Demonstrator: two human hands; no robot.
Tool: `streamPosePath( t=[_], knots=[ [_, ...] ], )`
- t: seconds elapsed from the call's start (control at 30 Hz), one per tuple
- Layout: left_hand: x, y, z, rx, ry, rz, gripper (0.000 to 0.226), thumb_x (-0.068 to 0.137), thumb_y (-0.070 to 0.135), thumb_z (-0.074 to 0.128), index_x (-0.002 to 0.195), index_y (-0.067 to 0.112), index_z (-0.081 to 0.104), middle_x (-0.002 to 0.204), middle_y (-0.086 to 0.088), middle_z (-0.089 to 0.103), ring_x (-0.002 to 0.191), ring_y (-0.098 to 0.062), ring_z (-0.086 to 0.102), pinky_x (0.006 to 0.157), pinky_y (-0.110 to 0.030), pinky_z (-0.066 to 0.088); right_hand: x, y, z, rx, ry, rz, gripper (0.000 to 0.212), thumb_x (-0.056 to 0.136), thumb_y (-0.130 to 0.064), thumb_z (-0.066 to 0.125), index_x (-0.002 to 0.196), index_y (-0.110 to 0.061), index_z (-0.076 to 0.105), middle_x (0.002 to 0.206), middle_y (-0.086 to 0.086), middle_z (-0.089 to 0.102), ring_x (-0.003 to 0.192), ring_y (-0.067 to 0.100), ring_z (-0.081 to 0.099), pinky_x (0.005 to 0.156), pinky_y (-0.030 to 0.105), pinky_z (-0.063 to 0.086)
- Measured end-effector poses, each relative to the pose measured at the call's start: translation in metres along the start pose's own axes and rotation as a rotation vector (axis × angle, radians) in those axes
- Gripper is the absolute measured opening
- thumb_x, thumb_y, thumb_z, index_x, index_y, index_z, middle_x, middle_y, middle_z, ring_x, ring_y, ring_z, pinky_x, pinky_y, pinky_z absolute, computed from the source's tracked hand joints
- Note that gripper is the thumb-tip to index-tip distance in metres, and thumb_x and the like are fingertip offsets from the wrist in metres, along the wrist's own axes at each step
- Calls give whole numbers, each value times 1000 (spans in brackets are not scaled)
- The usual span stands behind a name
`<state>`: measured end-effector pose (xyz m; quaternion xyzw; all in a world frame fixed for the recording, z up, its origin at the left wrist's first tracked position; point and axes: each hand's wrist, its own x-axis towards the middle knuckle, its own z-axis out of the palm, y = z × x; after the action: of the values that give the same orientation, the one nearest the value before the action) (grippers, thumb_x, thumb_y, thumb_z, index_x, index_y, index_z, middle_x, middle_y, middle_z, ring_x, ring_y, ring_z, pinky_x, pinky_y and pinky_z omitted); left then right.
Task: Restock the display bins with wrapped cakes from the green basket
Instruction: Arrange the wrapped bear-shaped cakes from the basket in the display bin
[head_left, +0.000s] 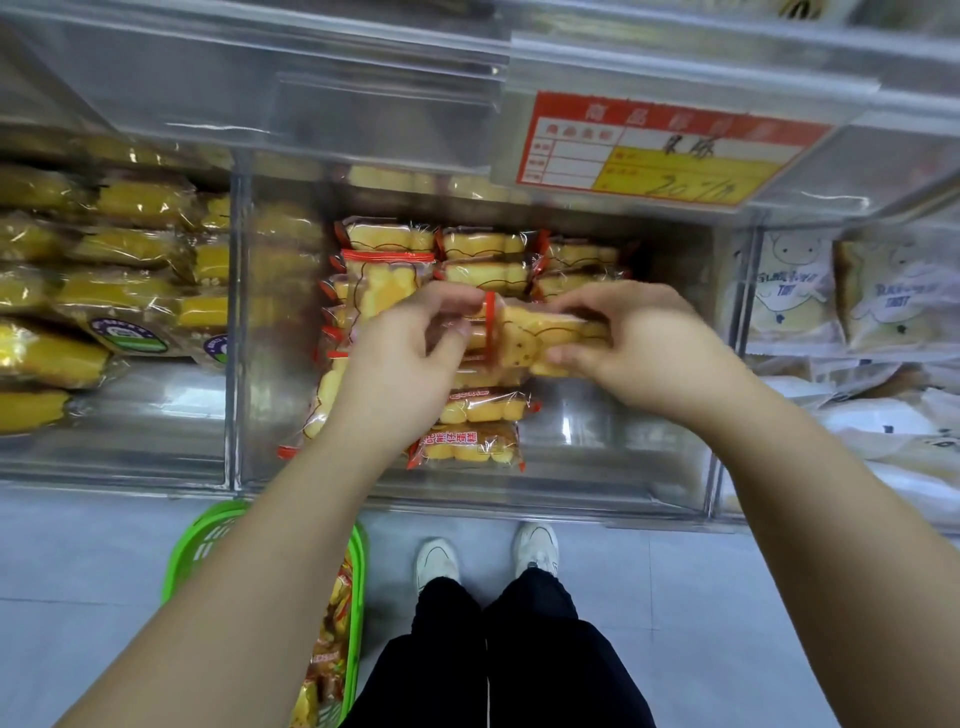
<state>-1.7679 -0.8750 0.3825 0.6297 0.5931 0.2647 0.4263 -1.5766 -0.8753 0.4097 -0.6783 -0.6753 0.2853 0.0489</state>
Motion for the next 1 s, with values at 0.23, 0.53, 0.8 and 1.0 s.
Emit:
streamPosePath(
  t=[0.23,0.53,0.8,1.0],
  knots=[
    [9,-15,-7,332,254,-135,64,85,17,63,140,6,31,144,-13,34,131,-29,32,108,-35,27,14,2,5,-579,223,116,33,79,-11,61,112,-13,60,105,15,64,107,33,45,84,36,30],
    [17,-32,-17,219,209,-172,74,73,21,76,135,16,36,131,-5,50,117,-24,51,97,-40,46,47,3,34,-597,89,177,32,87,4,41,113,-4,58,117,19,57,109,37,52,69,36,38],
    [9,-19,-22,199,114,50,73,64,16,83,127,23,47,115,12,51,99,-1,48,77,-2,36,41,12,20,-61,86,324,34,84,2,51,114,-12,56,118,14,58,107,33,55,87,34,46],
    [13,5,-6,291,-172,276,59,68,19,80,121,26,54,107,16,47,96,3,43,77,2,32,4,-8,-12,463,161,2,20,88,-33,57,108,-34,57,103,-12,58,85,-1,56,72,5,41]
  ],
)
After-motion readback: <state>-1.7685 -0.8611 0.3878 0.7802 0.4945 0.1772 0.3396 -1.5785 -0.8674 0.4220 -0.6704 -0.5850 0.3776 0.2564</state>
